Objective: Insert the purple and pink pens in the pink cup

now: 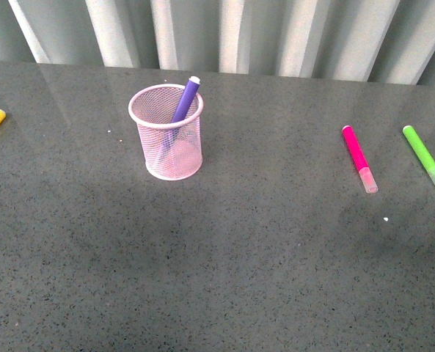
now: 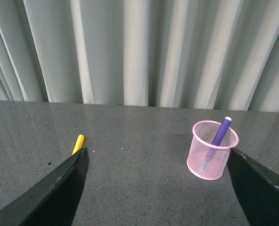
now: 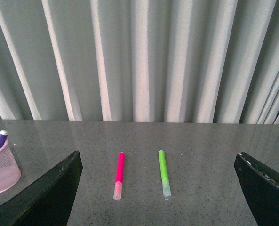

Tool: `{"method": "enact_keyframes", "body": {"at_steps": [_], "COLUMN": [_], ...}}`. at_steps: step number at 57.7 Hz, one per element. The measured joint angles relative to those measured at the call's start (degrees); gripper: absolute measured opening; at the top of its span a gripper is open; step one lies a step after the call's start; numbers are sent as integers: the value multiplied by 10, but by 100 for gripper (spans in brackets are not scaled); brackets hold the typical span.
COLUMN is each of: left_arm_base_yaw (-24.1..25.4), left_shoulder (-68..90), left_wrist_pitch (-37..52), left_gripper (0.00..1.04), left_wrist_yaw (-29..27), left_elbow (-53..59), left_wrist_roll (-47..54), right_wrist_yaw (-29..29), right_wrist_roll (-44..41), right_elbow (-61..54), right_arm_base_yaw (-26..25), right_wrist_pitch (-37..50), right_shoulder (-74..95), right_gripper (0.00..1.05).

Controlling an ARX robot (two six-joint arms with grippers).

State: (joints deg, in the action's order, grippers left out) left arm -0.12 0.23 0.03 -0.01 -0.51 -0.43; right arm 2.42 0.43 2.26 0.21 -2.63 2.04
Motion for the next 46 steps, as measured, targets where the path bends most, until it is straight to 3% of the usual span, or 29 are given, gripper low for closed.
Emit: {"method": "enact_keyframes", "body": {"at_steps": [3,11,19,24,28,46], "left_arm_base_yaw": [0,0,0,0,0,0], "left_shoulder": [0,0,0,0,0,0], "left_wrist_pitch": [0,0,0,0,0,0], "left_gripper": [100,98,98,98,98,98], "left_wrist_yaw": [0,0,0,0,0,0], "left_elbow": [0,0,0,0,0,0], "left_wrist_roll": [0,1,1,2,2,2], "right_wrist_yaw": [11,-26,-60,-70,-24,-51], "right_wrist_roll": [6,24,47,56,34,82], "right_elbow": [20,104,199,267,309,493], "right_arm_base_yaw": [-12,-76,-95,-89,-72,-27], "right_wrist_pitch": [0,129,130,95,107,26], "right_shoulder": [74,355,560,698,777,975], "right_gripper": [98,98,98,98,98,98]}}
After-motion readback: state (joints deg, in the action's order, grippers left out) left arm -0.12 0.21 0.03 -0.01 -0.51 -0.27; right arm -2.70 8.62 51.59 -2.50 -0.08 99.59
